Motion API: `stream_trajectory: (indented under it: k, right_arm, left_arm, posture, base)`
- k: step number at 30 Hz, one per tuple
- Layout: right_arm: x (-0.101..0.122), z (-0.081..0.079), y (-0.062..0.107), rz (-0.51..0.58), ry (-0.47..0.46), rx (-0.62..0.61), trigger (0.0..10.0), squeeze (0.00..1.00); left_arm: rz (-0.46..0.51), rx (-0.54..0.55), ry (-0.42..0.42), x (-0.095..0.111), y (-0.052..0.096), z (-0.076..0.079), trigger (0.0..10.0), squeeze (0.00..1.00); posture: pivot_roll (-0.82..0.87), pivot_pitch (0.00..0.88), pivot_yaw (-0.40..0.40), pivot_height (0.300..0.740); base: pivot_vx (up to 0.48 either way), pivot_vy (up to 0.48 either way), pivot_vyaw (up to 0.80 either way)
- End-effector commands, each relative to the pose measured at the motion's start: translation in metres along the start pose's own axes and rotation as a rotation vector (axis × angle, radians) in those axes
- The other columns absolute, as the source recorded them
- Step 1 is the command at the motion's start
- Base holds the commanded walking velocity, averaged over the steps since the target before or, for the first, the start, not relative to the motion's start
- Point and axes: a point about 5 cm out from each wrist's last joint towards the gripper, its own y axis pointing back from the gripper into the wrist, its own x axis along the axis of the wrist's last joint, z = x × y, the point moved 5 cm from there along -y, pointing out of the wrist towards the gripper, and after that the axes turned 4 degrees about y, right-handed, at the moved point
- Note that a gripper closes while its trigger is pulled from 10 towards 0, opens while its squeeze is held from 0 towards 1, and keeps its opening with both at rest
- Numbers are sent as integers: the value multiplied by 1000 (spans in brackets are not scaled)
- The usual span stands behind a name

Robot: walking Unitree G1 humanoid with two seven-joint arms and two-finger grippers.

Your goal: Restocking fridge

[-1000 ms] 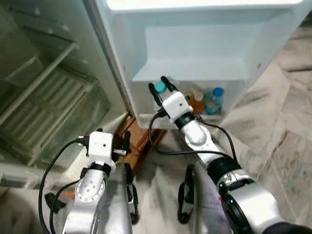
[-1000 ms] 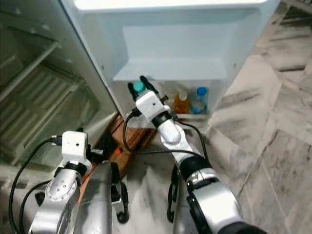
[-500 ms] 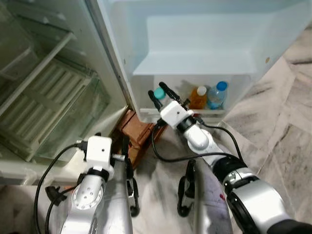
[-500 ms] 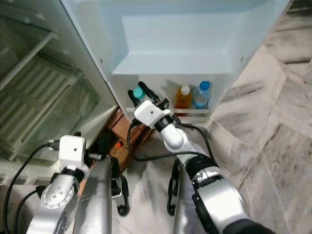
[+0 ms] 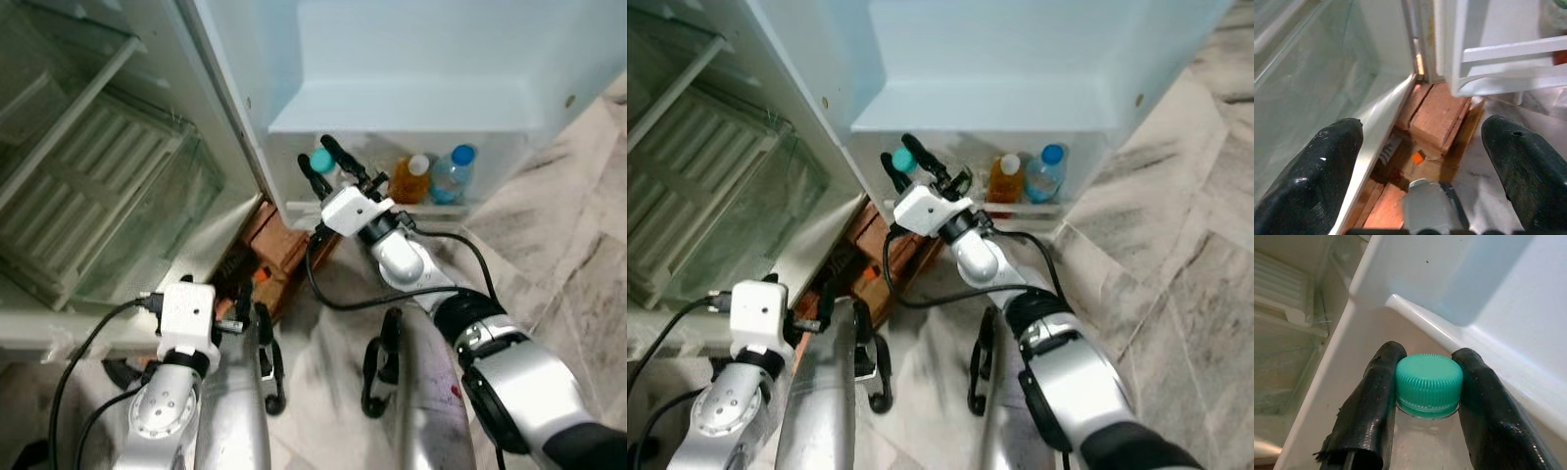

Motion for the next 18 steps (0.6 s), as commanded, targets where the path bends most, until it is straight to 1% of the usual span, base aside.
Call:
stream_trajectory:
  k: [1, 2, 5, 7, 8, 9, 11, 13, 16, 18]
  right_arm:
    - [4, -9, 1, 21, 4, 26, 10000, 0]
    - [-5, -8, 6, -22, 20, 30, 10000, 0]
    - [-16, -7, 11, -82, 7, 26, 10000, 0]
    - [-29, -7, 17, -160, -27, 7, 10000, 0]
    - [-41, -8, 25, -238, -73, -14, 10000, 0]
    - [-46, -10, 30, -268, -94, -20, 10000, 0]
    - [-53, -16, 38, -312, -119, -14, 10000, 0]
    - [-58, -20, 45, -349, -175, -22, 10000, 0]
    - [-61, -22, 48, -368, -179, -19, 10000, 0]
    - [-65, -21, 50, -401, -179, -33, 10000, 0]
  left_arm:
    - [-36, 14, -9, -7, 6, -7, 10000, 0]
    - [-41, 14, -13, -7, 8, -8, 10000, 0]
    - [-47, 14, -15, -9, 9, -8, 10000, 0]
    - [-52, 20, -14, -9, 10, -8, 10000, 0]
    - [-53, 28, -13, -9, 9, -10, 10000, 0]
    - [-53, 32, -12, -8, 9, -10, 10000, 0]
    - [-52, 37, -12, -7, 9, -12, 10000, 0]
    - [-53, 41, -17, -6, 9, -14, 10000, 0]
    - [-55, 42, -21, -7, 9, -16, 10000, 0]
    - [-58, 41, -27, -7, 8, -18, 10000, 0]
  posture:
    - [288, 448, 106, 596]
    - [291, 453, 106, 596]
    - [288, 456, 104, 596]
    - [286, 457, 100, 596]
    - [289, 460, 98, 596]
    - [291, 461, 97, 596]
    - [293, 461, 97, 596]
    - [293, 461, 97, 596]
    - [291, 459, 102, 596]
    - [286, 456, 107, 596]
  base:
    - [0, 0, 0]
    - [0, 0, 0]
    - [0, 0, 0]
    - [0, 0, 0]
    - [0, 0, 0]
    - [0, 0, 0]
    - [0, 0, 0]
    - [0, 0, 0]
    - [0, 0, 0]
    - [0, 0, 0]
